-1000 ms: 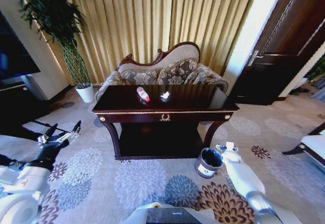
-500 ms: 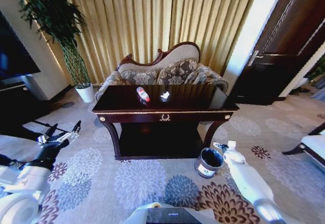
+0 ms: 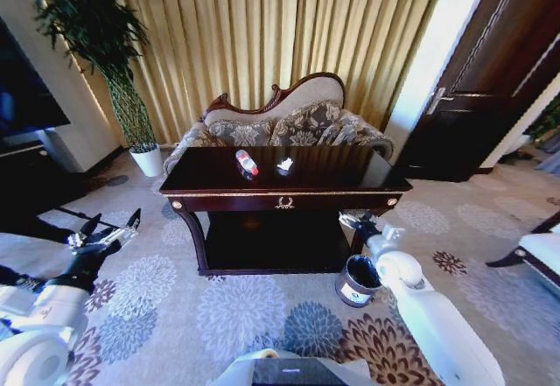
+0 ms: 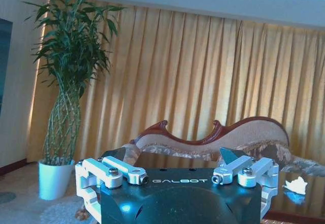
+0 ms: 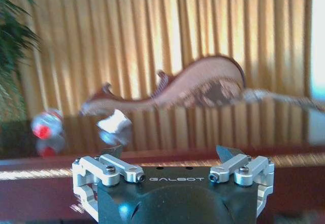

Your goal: Move to the front of the table and place the trash on the table into the trash bin.

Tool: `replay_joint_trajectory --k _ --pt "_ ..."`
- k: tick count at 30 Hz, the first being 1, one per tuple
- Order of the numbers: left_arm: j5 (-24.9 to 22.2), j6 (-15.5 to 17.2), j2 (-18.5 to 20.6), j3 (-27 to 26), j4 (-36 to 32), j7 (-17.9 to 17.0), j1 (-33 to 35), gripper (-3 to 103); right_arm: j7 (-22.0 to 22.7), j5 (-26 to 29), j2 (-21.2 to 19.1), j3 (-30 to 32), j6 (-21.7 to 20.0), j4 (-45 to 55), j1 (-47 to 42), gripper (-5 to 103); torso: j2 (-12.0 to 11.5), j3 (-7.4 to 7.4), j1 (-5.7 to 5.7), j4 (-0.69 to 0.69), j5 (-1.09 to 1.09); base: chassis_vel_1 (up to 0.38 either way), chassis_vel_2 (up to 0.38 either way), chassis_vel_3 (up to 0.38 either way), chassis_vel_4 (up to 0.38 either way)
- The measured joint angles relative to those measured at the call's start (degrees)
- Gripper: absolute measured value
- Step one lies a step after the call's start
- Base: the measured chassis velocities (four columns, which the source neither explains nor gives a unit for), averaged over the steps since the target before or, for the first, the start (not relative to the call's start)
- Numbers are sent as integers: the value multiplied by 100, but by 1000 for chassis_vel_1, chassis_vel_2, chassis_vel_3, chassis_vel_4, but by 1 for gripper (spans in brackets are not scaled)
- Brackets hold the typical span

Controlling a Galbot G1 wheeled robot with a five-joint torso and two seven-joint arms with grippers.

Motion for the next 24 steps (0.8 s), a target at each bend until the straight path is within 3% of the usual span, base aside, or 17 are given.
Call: replay_joint_trajectory --k 7,24 --pt "-3 278 121 -105 -69 -117 -139 100 82 -521 -29 159 -77 700 -281 100 0 1 0 -1 1 0 0 0 0" --pt "90 678 318 -192 37 -364 -463 100 84 -514 8 283 -95 1068 -478 100 0 0 -1 -1 0 -7 6 4 -9"
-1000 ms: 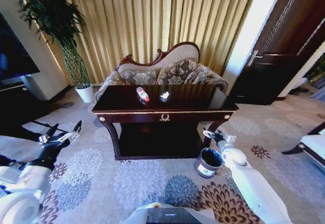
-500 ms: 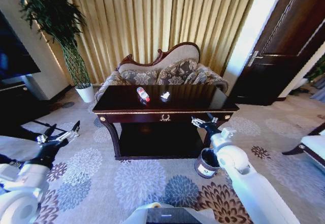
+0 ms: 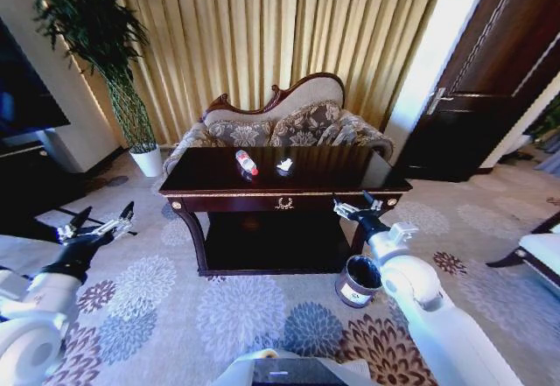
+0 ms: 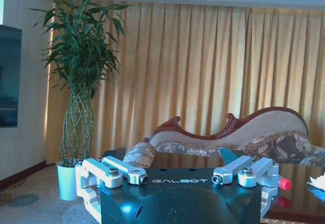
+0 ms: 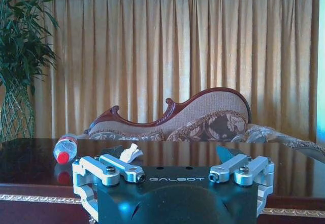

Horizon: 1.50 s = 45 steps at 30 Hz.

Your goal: Move to the front of the table and place the trash on the table into the trash bin.

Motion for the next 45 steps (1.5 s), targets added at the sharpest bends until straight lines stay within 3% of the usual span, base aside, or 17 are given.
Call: replay_joint_trajectory --k 8,36,40,45 --pt "-16 150 69 -27 -25 -48 -51 100 -1 -12 9 -8 0 31 -28 100 0 0 0 1 0 -92 86 93 -99" --pt "-274 190 104 -48 -78 87 -24 100 10 -17 20 -124 -21 81 -109 100 -1 1 1 1 1 -112 105 107 -106" --pt "-271 190 82 -47 -87 132 -4 100 11 156 -85 -202 -9 2 -48 100 -2 2 4 1 1 -107 94 91 -96" --pt "-269 189 39 -42 -140 163 69 100 39 816 -408 -348 -83 -154 241 100 -2 1 3 0 1 -16 8 9 -13"
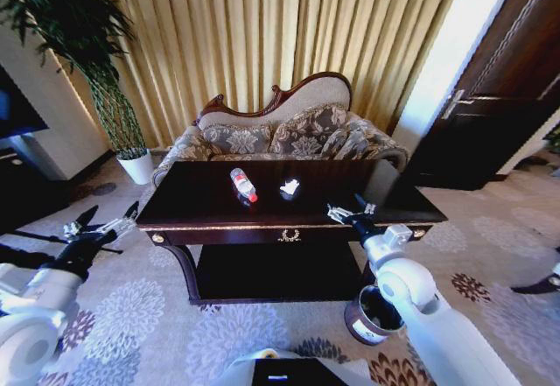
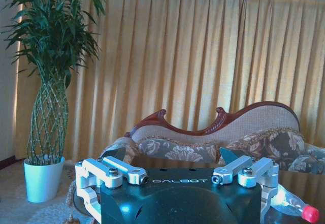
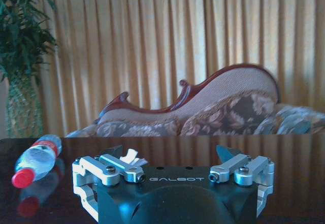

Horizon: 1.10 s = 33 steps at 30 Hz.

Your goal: Move to the front of the table and place the trash on the table into the trash bin.

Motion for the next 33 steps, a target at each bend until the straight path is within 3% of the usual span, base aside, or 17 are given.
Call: replay_joint_trajectory --k 6,12,15,17,22,33 --pt "26 -45 -119 6 -41 27 97 100 181 1052 -613 -420 -447 -340 890 100 2 -2 -5 0 1 0 0 0 0" --pt "43 -49 -162 17 -81 17 90 100 273 1416 -830 -1105 -688 -835 1979 100 1 0 -2 1 -2 0 0 0 0" --pt "46 -47 -164 18 -93 -2 78 100 358 1491 -800 -1401 -771 -1007 2328 100 1 0 -2 1 -1 0 0 0 0" --pt "49 -33 -165 20 -111 -42 74 100 610 1597 -626 -2007 -955 -1272 2883 100 1 0 -2 0 -1 0 0 0 0" --pt "114 -28 -186 54 -96 -50 99 100 883 1616 -240 -2713 -1083 -1752 3591 100 1 0 -2 2 0 0 0 0 0" --pt "167 -28 -263 44 -80 -42 144 100 1144 1664 319 -3308 -1367 -2681 4523 100 1 0 -2 0 -1 0 0 0 0"
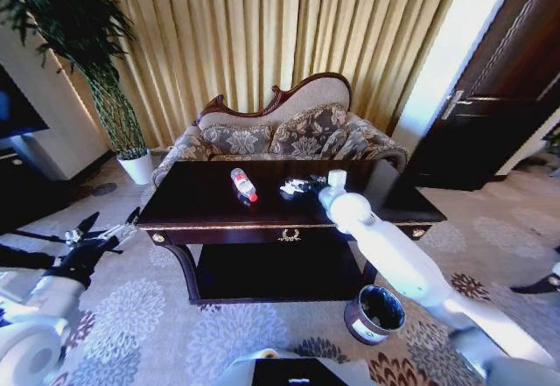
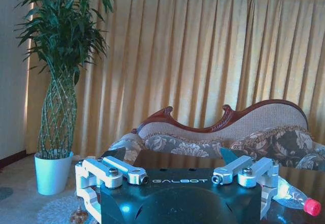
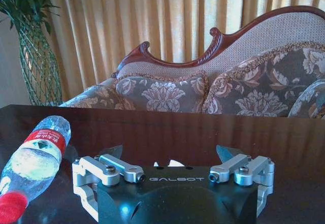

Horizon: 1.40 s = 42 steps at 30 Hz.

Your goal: Move to the front of the table and place the trash on the table into the trash bin.

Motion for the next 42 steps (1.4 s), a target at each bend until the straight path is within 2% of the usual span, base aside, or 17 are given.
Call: replay_joint_trajectory --k 11,23,24,25,26,28,29,30,32,36,38,39,40,41,42 --pt "2 2 -82 10 -81 27 9 100 256 48 386 -238 -235 -573 197 100 0 -1 0 0 0 0 0 0 0" --pt "-11 12 -117 10 -182 31 46 100 250 -217 498 -191 -232 -876 65 101 0 0 0 0 0 0 0 0 0" --pt "-18 12 -100 16 -186 31 37 100 244 -292 493 -191 -215 -882 39 92 0 -1 0 0 0 0 0 0 0" --pt "-20 12 -95 22 -186 31 35 100 241 -314 492 -188 -210 -882 34 92 0 0 0 0 0 0 0 0 0" --pt "-21 12 -93 26 -186 31 34 100 239 -329 492 -183 -207 -882 30 87 0 -1 0 0 1 0 0 0 0" --pt "-21 12 -92 29 -186 31 34 100 238 -339 492 -180 -205 -880 28 87 0 -1 0 0 1 0 0 0 0" --pt "-23 12 -86 33 -177 31 34 100 235 -356 494 -176 -199 -878 28 77 0 -1 0 0 0 0 0 0 0" --pt "-24 12 -78 33 -163 31 35 100 234 -362 499 -176 -194 -878 29 71 0 -1 0 0 0 0 0 0 0" --pt "-25 12 -70 33 -151 33 37 100 233 -364 503 -175 -191 -882 31 71 0 0 0 0 0 0 0 0 0" --pt "-30 1 -45 32 -61 56 28 100 229 -377 525 -171 -159 -910 42 49 0 -1 0 1 0 0 0 0 0" --pt "-30 -8 -44 32 -39 59 26 100 228 -387 532 -170 -135 -919 41 49 0 -1 0 1 0 0 0 0 0" --pt "-30 -13 -44 32 -17 63 26 100 225 -401 541 -171 -102 -937 37 44 0 -1 0 1 0 0 0 0 0" --pt "-30 -18 -39 32 7 72 26 100 223 -423 555 -171 -78 -960 29 33 0 -1 0 1 0 0 0 0 0" --pt "-31 -20 -36 32 18 78 26 100 222 -426 560 -171 -74 -964 27 33 0 0 0 1 0 0 0 0 0" --pt "-31 -26 -27 31 38 93 26 100 221 -433 570 -170 -68 -974 24 28 0 -1 0 1 0 0 0 0 0"
